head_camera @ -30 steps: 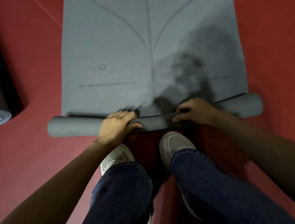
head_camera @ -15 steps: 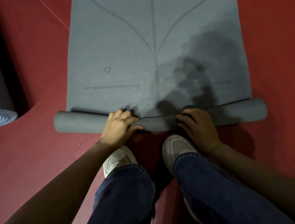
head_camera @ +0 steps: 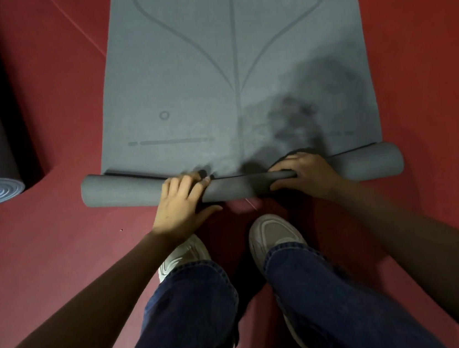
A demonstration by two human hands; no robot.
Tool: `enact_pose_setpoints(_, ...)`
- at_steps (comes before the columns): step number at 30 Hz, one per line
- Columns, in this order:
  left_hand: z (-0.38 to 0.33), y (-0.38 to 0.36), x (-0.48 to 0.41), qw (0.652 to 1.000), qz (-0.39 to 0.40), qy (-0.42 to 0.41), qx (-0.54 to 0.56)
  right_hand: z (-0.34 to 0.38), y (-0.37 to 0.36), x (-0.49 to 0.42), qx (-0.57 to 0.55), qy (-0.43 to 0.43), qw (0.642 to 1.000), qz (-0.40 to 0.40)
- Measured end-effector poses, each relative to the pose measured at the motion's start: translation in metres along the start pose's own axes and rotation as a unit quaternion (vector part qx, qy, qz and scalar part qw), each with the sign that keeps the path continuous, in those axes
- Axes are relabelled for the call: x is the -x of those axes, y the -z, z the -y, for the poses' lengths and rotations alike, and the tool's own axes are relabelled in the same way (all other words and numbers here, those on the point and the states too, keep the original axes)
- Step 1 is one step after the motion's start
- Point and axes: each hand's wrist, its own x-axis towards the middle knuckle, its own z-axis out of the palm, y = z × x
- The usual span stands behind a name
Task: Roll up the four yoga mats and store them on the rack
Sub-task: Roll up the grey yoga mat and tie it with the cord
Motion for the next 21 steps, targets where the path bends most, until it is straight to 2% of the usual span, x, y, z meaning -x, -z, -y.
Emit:
enact_pose_setpoints(3,0.003,0.000,-0.004,1.000,0.010,0.016,0.015,-0.003,0.007,-0.009,-0.031,0.004,0.999,0.032)
enact_pose_setpoints(5,0.008,0.004,-0.017,0.999,0.043,0.016,0.027,-0.002,0.008,-0.007,-0.053,-0.014,0.998,0.026)
enact_pose_setpoints(6,0.011,0.007,-0.024,0.997,0.067,0.015,0.032,0.001,0.006,-0.003,-0.051,-0.012,0.999,0.002)
enact_pose_setpoints(9,0.017,0.014,-0.039,0.989,0.132,0.034,0.064,0.008,-0.018,0.014,0.049,0.045,0.989,-0.130)
enact_pose_setpoints(12,0.023,0.014,-0.050,0.983,0.158,0.040,0.082,0.015,-0.042,0.029,0.060,0.016,0.979,-0.196)
enact_pose_setpoints(14,0.024,0.013,-0.054,0.980,0.176,0.038,0.089,0.013,-0.041,0.029,0.069,0.009,0.981,-0.182)
enact_pose_setpoints(17,0.026,0.014,-0.053,0.981,0.161,0.031,0.104,0.007,-0.026,0.013,0.049,0.014,0.988,-0.147)
enact_pose_setpoints(19,0.024,0.017,-0.052,0.983,0.135,0.040,0.118,0.003,-0.012,0.001,0.024,0.014,0.992,-0.119)
enact_pose_setpoints(21,0.019,0.015,-0.047,0.992,0.071,0.027,0.097,0.000,0.000,-0.009,-0.009,0.006,0.997,-0.082)
